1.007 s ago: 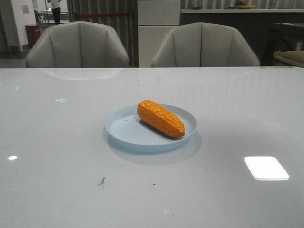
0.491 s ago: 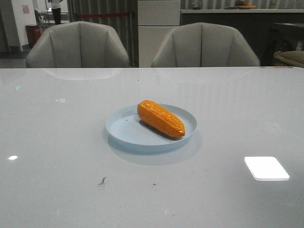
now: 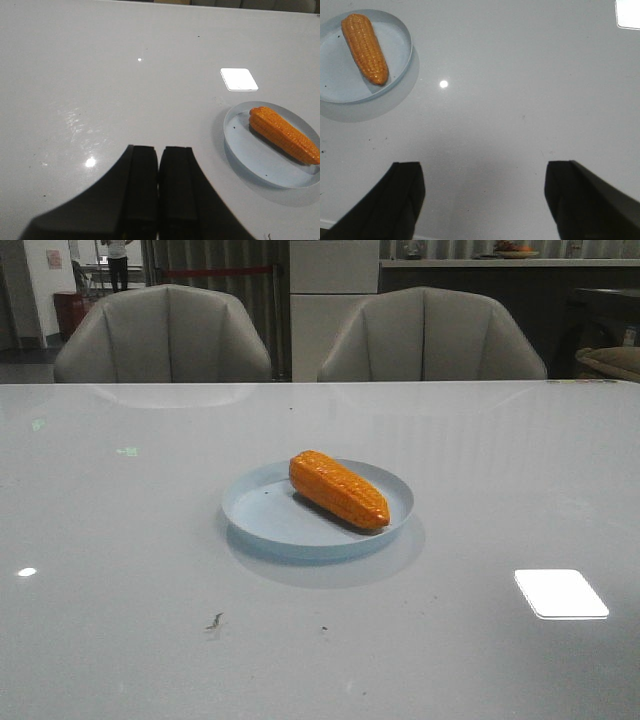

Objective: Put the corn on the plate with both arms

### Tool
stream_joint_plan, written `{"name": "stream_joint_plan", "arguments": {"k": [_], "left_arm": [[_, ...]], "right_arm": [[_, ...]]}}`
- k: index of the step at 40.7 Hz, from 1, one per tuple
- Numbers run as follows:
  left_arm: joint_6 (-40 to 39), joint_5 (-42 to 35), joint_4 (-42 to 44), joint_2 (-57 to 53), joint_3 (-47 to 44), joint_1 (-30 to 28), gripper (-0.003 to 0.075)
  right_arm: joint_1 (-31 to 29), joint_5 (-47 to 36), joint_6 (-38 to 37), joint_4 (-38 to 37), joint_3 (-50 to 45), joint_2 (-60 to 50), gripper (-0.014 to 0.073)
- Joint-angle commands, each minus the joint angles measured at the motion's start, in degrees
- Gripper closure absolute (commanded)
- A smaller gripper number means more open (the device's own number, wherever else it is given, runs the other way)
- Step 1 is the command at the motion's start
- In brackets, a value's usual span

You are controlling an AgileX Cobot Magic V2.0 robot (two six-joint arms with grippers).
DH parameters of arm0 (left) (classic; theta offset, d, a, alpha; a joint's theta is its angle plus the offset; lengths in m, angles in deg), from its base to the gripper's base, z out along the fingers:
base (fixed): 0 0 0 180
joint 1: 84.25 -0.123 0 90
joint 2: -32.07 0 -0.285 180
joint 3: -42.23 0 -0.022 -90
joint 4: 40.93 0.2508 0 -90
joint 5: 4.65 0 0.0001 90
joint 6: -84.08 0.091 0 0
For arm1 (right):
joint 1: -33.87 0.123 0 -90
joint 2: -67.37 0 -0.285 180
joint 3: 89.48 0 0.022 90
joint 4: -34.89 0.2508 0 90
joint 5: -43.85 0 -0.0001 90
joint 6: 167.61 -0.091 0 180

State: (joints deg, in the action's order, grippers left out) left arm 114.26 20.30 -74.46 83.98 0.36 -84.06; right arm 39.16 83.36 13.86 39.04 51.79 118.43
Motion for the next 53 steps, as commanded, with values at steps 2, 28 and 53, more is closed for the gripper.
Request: {"name": "stream_joint_plan", "arguments": {"k": [2, 28, 53], "left_arm": [[0.0, -3.3, -1.7, 0.2, 1.8, -0.1, 0.0627], [-19.5, -19.6, 19.1, -13.1, -10.3, 0.1, 0.0626], [-21.1, -27.0, 26.6, -45.0, -38.0, -0.1, 0.0626]], "right_arm": [[-0.3, -3.6, -0.1, 0.3, 1.5, -0.5, -0.0010], [-0.3, -3.6, -0.1, 0.3, 1.5, -0.5, -0.0010], [-0.3, -3.7, -0.1, 0.3, 1.5, -0.5, -0.0010]]}}
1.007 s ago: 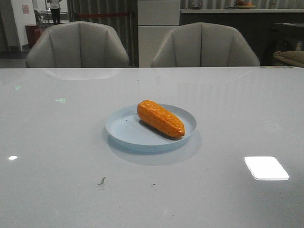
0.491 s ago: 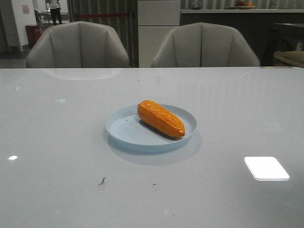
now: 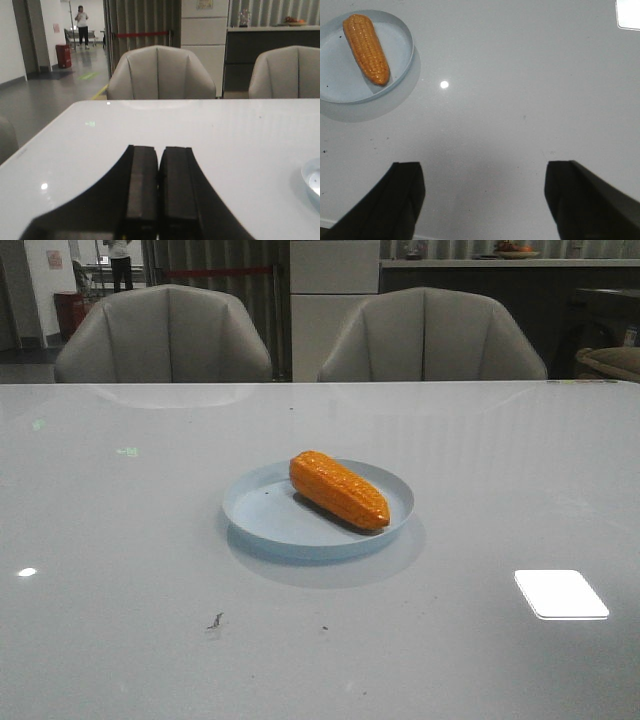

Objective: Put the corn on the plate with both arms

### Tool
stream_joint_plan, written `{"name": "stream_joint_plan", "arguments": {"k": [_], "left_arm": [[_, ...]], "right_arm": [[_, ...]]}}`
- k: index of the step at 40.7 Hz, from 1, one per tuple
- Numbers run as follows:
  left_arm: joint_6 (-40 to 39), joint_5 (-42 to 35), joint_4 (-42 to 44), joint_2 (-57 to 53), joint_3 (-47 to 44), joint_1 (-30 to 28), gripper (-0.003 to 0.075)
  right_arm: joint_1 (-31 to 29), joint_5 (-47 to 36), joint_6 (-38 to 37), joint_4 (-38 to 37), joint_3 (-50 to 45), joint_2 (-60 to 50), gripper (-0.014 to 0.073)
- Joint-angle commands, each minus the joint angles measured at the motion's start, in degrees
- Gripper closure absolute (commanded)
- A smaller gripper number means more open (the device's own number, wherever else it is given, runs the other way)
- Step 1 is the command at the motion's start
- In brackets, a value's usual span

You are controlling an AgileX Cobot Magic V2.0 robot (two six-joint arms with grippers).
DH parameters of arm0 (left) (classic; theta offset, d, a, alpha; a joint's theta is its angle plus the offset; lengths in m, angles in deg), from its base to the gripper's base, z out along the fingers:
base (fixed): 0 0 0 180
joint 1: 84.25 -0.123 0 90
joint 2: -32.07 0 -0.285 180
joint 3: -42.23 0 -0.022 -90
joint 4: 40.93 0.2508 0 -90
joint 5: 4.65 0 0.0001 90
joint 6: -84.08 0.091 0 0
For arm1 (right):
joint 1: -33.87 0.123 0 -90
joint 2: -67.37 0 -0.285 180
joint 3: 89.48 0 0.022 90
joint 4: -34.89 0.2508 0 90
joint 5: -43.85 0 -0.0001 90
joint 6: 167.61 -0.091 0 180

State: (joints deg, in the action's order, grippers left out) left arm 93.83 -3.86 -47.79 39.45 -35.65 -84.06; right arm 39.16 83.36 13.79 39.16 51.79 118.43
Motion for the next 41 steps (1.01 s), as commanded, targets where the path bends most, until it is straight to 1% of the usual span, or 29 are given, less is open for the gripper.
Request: {"name": "stream_joint_plan", "arguments": {"k": [1, 4, 7, 33, 36, 39, 41], "left_arm": [[-0.6, -1.8, -0.1, -0.4, -2.0, -0.1, 0.0626], [-0.6, 1.5, -0.1, -0.4, -2.1, -0.1, 0.0626], [-0.6, 2.6, -0.1, -0.3, -2.1, -0.1, 0.0626], [-0.6, 2.6, -0.1, -0.3, -2.1, -0.1, 0.0626], [-0.6, 2.6, -0.1, -0.3, -2.1, -0.1, 0.0626], [-0.6, 2.6, -0.1, -0.3, -2.1, -0.1, 0.0626], [-0.6, 2.6, -0.1, -0.3, -2.1, -0.1, 0.0626]], "right_arm": [[-0.3, -3.8, 0.0, 0.2, 1.5, -0.5, -0.0010], [-0.3, -3.7, 0.0, 0.2, 1.5, -0.3, -0.0010], [-0.3, -3.8, 0.0, 0.2, 1.5, -0.3, -0.0010], [-0.3, -4.0, 0.0, 0.1, 1.1, -0.8, -0.0010], [-0.3, -5.1, 0.0, 0.1, -0.2, -2.3, -0.0010], [-0.3, -8.7, 0.0, 0.4, -3.3, -6.0, -0.0010], [-0.3, -12.7, 0.0, 1.0, -6.5, -9.6, -0.0005]]}}
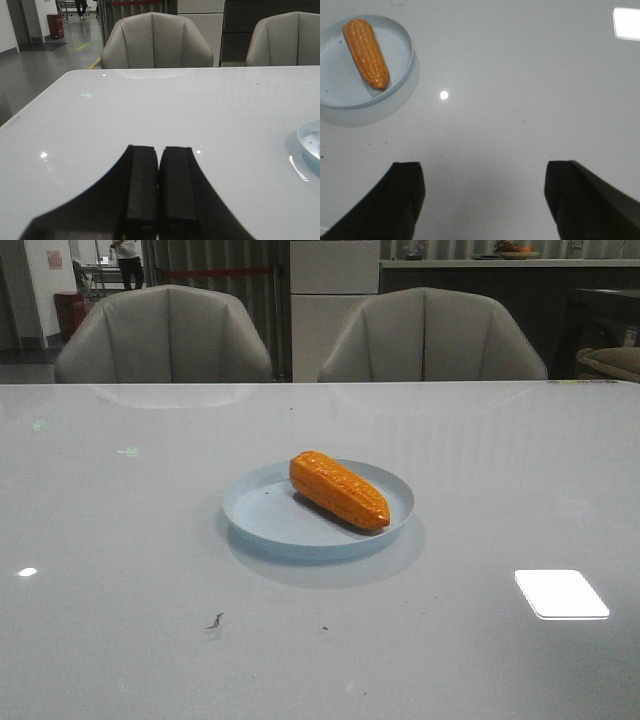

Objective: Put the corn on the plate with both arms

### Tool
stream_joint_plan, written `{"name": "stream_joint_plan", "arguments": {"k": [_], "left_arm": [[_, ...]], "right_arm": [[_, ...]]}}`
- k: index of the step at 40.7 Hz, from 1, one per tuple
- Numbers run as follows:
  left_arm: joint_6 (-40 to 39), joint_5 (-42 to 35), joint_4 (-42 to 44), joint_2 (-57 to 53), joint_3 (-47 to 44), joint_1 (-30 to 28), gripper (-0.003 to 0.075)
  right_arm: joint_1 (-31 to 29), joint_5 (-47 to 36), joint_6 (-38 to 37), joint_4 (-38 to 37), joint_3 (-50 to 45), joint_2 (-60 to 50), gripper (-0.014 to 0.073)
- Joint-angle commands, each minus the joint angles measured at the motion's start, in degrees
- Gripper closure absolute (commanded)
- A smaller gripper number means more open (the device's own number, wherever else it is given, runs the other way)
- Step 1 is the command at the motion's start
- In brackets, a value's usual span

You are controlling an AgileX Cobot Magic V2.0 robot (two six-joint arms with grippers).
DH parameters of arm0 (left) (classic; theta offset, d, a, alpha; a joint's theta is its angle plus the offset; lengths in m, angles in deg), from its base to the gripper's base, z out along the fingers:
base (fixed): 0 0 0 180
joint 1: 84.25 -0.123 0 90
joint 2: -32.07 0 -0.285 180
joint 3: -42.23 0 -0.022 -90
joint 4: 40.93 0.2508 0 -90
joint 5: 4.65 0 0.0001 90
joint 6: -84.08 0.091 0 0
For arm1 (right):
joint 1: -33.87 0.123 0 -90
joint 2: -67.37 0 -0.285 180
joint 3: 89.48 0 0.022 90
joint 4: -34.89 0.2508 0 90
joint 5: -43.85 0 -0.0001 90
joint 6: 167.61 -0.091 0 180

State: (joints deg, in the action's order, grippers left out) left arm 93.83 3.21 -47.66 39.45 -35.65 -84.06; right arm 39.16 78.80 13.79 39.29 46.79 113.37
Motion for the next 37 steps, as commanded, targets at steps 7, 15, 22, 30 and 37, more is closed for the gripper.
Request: {"name": "stream_joint_plan", "arguments": {"k": [7, 15, 22, 30, 37], "left_arm": [[-0.6, -4.5, -0.2, -0.3, -2.1, -0.1, 0.0626], [-0.6, -4.5, -0.2, -0.3, -2.1, -0.1, 0.0626], [-0.6, -4.5, -0.2, -0.3, -2.1, -0.1, 0.0626], [-0.6, -4.5, -0.2, -0.3, -2.1, -0.1, 0.0626], [-0.6, -4.5, -0.2, -0.3, -2.1, -0.1, 0.0626]], "right_arm": [[-0.3, -29.0, 0.0, 2.6, -15.6, -19.2, 0.0177], [-0.4, -35.4, 0.0, 2.6, -26.0, -35.7, 0.0548], [-0.5, -33.5, 0.0, 2.6, -32.5, -40.2, 0.0548], [-0.5, -33.3, 0.0, 2.6, -33.9, -40.2, 0.0548], [-0.5, -33.1, 0.0, 2.6, -33.9, -40.2, 0.0547]]}}
